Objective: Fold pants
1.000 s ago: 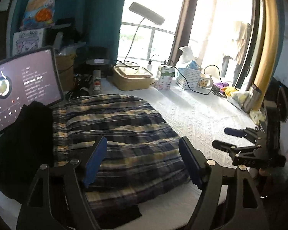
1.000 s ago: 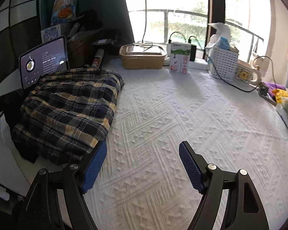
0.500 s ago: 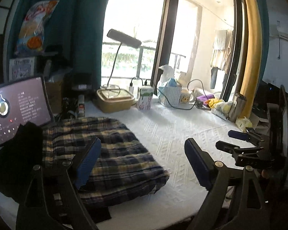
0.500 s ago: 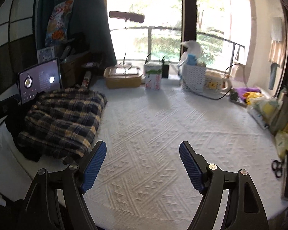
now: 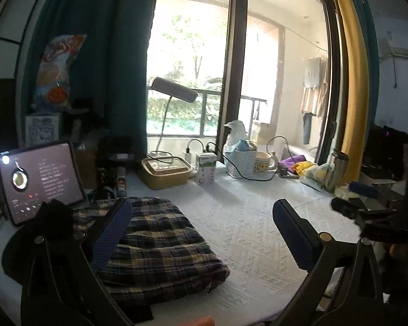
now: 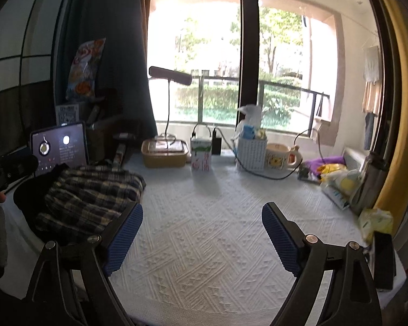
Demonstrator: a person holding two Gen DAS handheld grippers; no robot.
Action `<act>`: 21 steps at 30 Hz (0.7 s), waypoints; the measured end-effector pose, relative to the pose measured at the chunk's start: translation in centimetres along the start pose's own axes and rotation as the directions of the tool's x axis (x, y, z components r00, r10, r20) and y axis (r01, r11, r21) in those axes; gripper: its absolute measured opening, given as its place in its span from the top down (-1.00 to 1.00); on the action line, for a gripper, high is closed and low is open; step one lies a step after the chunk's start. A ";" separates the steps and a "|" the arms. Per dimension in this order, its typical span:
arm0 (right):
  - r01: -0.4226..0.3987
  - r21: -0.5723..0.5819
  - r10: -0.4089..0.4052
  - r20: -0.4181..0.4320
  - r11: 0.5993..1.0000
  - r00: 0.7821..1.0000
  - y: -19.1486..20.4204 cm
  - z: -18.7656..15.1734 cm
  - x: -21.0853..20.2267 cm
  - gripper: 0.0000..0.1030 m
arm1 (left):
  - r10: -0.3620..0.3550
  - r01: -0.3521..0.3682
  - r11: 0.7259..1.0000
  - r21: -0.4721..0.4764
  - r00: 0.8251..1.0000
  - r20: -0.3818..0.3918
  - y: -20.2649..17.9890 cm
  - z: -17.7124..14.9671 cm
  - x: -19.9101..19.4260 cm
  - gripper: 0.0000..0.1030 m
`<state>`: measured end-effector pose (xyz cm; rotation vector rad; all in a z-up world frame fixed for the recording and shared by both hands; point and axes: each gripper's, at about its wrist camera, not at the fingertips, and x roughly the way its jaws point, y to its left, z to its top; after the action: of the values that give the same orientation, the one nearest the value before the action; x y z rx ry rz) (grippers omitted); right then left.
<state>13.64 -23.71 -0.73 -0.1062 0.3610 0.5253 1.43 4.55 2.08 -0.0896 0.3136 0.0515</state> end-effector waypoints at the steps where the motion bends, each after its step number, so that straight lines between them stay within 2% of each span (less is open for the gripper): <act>1: 0.003 0.001 -0.003 0.008 1.000 1.000 0.0 0.1 -0.3 -0.79 | 0.013 -0.013 1.000 0.009 1.000 0.000 -0.2 0.0 -0.1 -0.98; 6: 0.052 -0.006 -0.051 0.077 0.999 0.996 0.2 0.8 -2.8 -0.97 | 0.099 -0.100 0.994 0.042 0.995 0.030 -0.9 0.3 -1.0 -0.98; 14: 0.080 -0.007 -0.078 0.147 0.997 0.986 0.3 1.9 -5.8 -1.00 | 0.112 -0.117 0.992 0.041 0.988 0.109 -1.2 1.4 -3.1 -0.98; 21: 0.060 0.006 -0.060 0.167 0.998 0.984 0.2 2.2 -7.0 -1.00 | 0.125 -0.130 0.991 0.031 0.983 0.133 -1.0 1.7 -3.8 -0.98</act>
<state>8.56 -26.46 3.86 -0.0711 0.1934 0.4710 -1.64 3.55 4.95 -0.0265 0.1884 0.1779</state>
